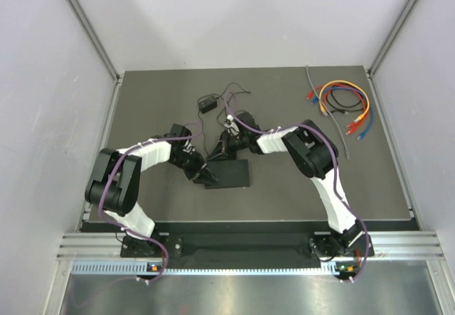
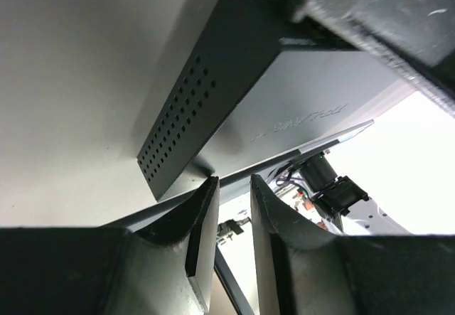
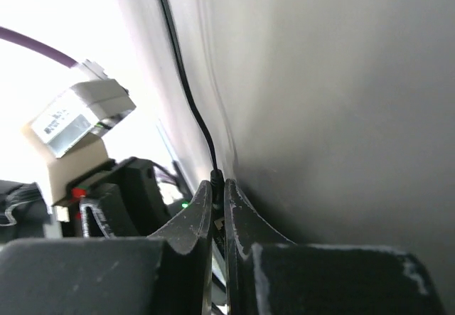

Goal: Pull the plug from the switch port

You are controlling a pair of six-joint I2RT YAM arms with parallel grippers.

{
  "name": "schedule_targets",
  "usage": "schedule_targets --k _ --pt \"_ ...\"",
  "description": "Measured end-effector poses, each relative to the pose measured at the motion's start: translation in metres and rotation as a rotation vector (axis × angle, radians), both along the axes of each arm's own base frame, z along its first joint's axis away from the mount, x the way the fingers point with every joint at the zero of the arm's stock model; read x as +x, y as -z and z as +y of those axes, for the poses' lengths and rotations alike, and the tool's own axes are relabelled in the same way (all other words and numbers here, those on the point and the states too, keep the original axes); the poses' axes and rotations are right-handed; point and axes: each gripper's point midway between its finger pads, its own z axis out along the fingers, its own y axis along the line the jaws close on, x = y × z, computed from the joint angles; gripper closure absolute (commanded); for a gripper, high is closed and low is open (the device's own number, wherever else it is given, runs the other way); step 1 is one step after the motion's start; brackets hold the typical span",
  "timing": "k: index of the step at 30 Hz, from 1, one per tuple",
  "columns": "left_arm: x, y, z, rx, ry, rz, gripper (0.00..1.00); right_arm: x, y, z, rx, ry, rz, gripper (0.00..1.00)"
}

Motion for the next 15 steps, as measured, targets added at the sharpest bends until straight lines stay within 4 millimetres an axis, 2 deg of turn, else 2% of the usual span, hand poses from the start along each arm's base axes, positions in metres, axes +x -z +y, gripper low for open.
schedule_targets --k 4,8,15 --pt "-0.0045 0.0005 0.0008 0.003 0.001 0.024 0.69 0.0006 -0.0001 -0.0008 0.03 0.044 0.034 1.0" --pt "-0.0059 0.0009 -0.0006 -0.008 0.0 0.041 0.69 0.0019 -0.0003 -0.0008 -0.057 0.03 0.002 1.0" --pt "-0.0072 0.0008 -0.0024 -0.02 -0.008 0.063 0.68 0.007 -0.0034 0.0051 -0.311 -0.049 -0.343 1.0"
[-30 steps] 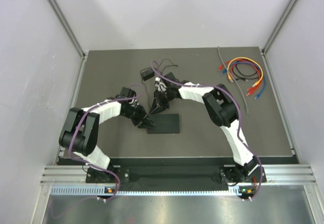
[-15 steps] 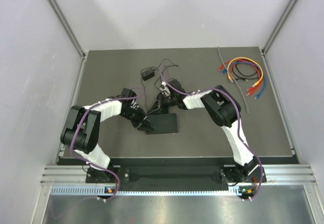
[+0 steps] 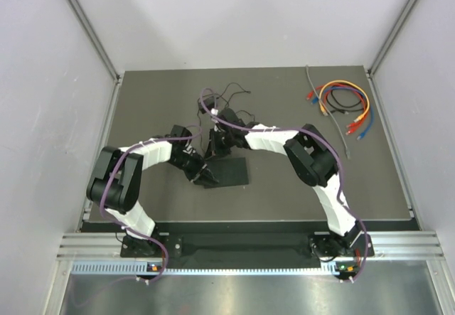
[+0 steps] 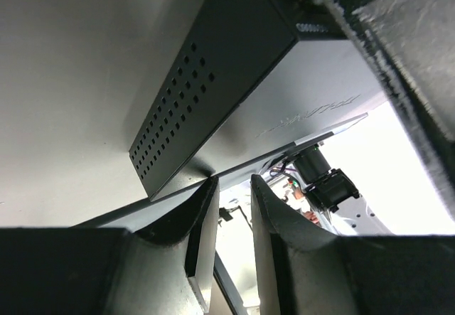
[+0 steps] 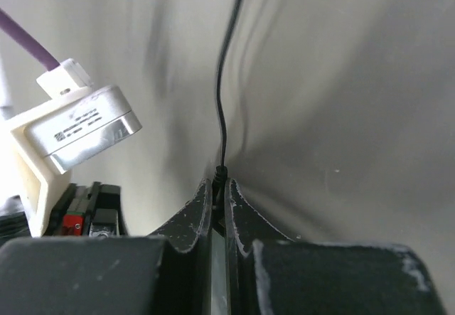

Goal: Pull the plug from the switch port

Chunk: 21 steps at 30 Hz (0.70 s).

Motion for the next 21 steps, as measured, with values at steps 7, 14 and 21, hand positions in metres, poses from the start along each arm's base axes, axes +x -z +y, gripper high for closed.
schedule_targets --k 7,14,21 --pt "0.0 0.0 0.001 0.004 -0.004 0.006 0.69 0.002 -0.002 0.002 0.018 0.024 -0.022 1.0" --pt "-0.021 0.027 0.018 0.115 0.001 0.083 0.69 0.036 -0.006 -0.01 0.289 0.299 0.23 1.0" --pt "-0.021 0.025 0.018 0.111 0.021 0.061 0.69 0.059 -0.032 -0.004 0.359 0.29 0.193 1.0"
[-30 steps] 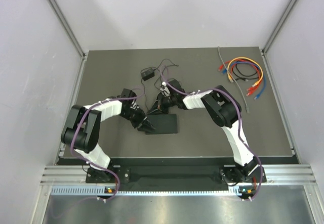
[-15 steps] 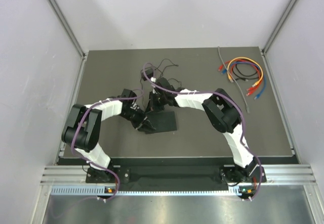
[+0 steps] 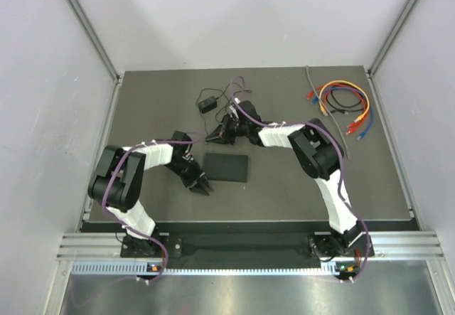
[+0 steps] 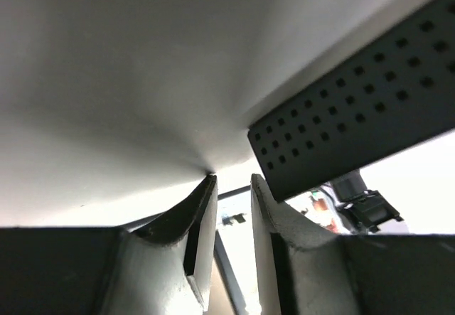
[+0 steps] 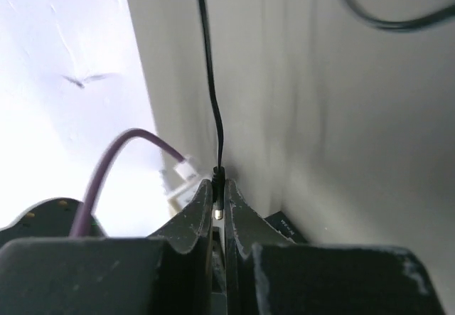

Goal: Pull the plug from the switch port

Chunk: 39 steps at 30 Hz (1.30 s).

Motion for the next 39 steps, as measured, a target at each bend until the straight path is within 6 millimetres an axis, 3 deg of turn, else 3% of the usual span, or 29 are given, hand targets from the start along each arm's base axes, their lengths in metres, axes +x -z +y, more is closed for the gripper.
schedule_targets --k 3,9,14,17,22,24,27,29,32,33,36,39 --pt "0.004 -0.004 0.004 0.014 0.026 -0.064 0.68 -0.004 0.0 0.002 -0.031 -0.043 -0.05 1.0" --pt "0.018 -0.04 0.005 -0.002 0.046 -0.254 0.67 -0.013 0.019 -0.01 -0.172 -0.138 -0.1 1.0" --pt "0.02 -0.06 0.008 0.0 0.052 -0.338 0.67 0.007 -0.006 -0.012 -0.261 -0.201 -0.263 1.0" --pt "0.022 -0.071 0.01 0.009 0.053 -0.377 0.66 0.014 -0.014 -0.022 -0.312 -0.207 -0.311 1.0" --pt "0.036 -0.088 0.01 0.021 0.057 -0.442 0.66 0.037 -0.006 -0.067 -0.439 -0.163 -0.29 1.0" --pt "0.039 -0.093 0.011 0.022 0.06 -0.466 0.66 0.056 -0.005 -0.097 -0.516 -0.121 -0.28 1.0" --pt "0.039 -0.1 0.011 0.022 0.06 -0.492 0.65 0.087 -0.016 -0.126 -0.591 -0.075 -0.312 1.0" --pt "0.038 -0.103 0.012 0.02 0.06 -0.501 0.65 0.112 -0.022 -0.141 -0.643 -0.042 -0.355 0.96" --pt "0.037 -0.106 0.012 0.018 0.059 -0.507 0.65 0.137 -0.022 -0.152 -0.706 -0.03 -0.4 0.75" --pt "0.036 -0.106 0.012 0.018 0.059 -0.507 0.65 0.139 -0.018 -0.154 -0.72 -0.034 -0.401 0.57" --pt "0.033 -0.106 0.013 0.016 0.059 -0.508 0.66 0.136 0.0 -0.166 -0.78 -0.071 -0.372 0.38" --pt "0.028 -0.1 0.014 0.019 0.056 -0.483 0.67 0.125 0.01 -0.178 -0.842 -0.105 -0.334 0.34"
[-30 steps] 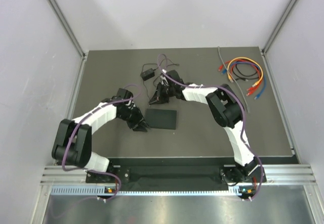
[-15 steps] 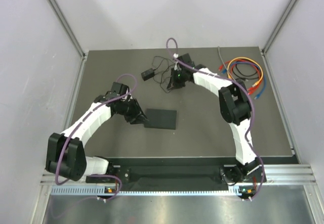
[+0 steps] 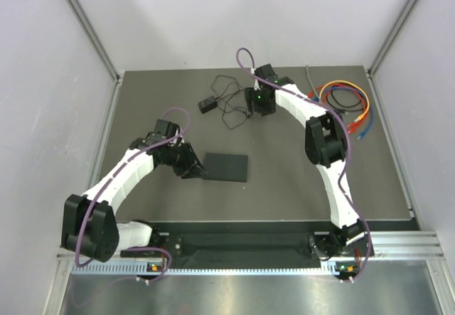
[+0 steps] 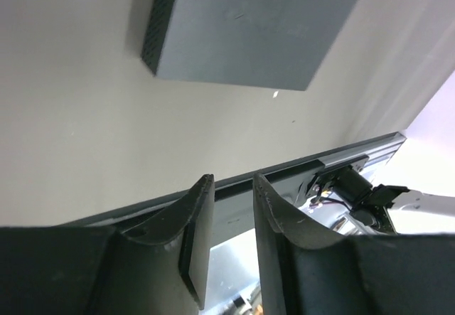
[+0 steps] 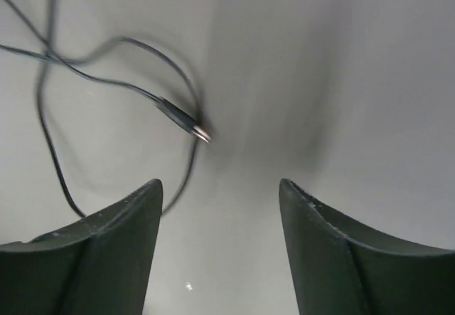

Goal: Pull the plug from the switch port

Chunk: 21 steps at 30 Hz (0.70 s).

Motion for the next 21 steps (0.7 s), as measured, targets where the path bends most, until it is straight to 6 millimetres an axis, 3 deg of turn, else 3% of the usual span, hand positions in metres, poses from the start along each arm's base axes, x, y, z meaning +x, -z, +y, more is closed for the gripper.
schedule_targets --k 5,8,9,11,15,21 --pt "-0.012 0.023 0.0 -0.006 -0.032 0.093 0.76 -0.022 -0.009 -0.012 -0.095 -0.019 0.009 0.35" --pt "-0.023 0.041 -0.001 -0.013 -0.073 0.161 0.87 -0.056 -0.029 -0.007 -0.128 -0.081 0.002 0.67" --pt "-0.026 0.046 -0.001 -0.011 -0.08 0.178 0.96 -0.071 -0.037 0.0 -0.131 -0.115 -0.003 0.89" --pt "-0.03 0.053 -0.005 -0.008 -0.091 0.212 1.0 -0.094 -0.049 0.014 -0.121 -0.177 -0.016 1.0" --pt "-0.032 0.065 -0.017 0.008 -0.09 0.243 1.0 -0.135 -0.049 0.033 -0.094 -0.283 0.019 1.0" --pt "-0.029 0.094 -0.019 0.083 -0.134 0.321 1.0 -0.141 -0.018 0.031 -0.092 -0.303 0.108 1.0"
